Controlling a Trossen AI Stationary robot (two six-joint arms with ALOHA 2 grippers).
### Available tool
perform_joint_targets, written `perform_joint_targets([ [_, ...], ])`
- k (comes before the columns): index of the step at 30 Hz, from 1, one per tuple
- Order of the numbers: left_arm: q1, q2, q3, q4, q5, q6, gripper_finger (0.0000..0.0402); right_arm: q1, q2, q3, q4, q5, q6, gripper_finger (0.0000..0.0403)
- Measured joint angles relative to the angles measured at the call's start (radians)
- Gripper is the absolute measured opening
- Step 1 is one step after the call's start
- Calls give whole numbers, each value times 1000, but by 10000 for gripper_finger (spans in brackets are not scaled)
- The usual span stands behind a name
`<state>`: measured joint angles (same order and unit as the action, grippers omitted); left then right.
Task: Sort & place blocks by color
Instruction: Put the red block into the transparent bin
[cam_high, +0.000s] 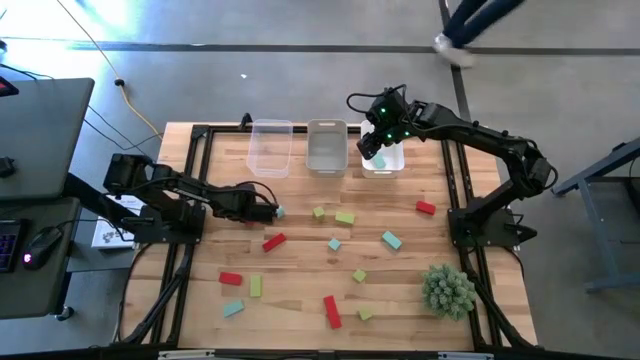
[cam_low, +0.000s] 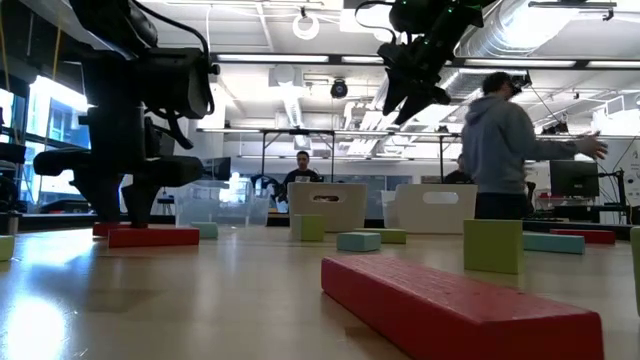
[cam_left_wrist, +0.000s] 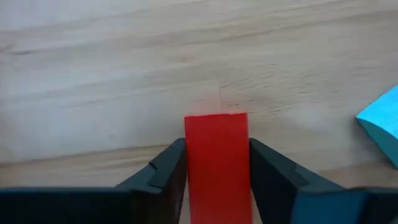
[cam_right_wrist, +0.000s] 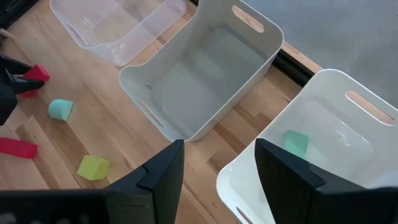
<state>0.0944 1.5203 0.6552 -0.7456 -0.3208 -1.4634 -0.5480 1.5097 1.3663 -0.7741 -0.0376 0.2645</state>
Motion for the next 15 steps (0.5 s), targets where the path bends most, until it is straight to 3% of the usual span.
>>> perform_joint_targets([
  [3, 0, -1, 0, -5, 11, 59, 104, 0, 0, 0, 0, 0, 25, 186],
  [9, -2, -23, -3, 2, 24, 147, 104, 1, 0, 0, -1, 0, 49, 186],
  [15, -5, -122, 14, 18, 58, 251, 104, 21, 0, 0, -6, 0, 62, 186],
])
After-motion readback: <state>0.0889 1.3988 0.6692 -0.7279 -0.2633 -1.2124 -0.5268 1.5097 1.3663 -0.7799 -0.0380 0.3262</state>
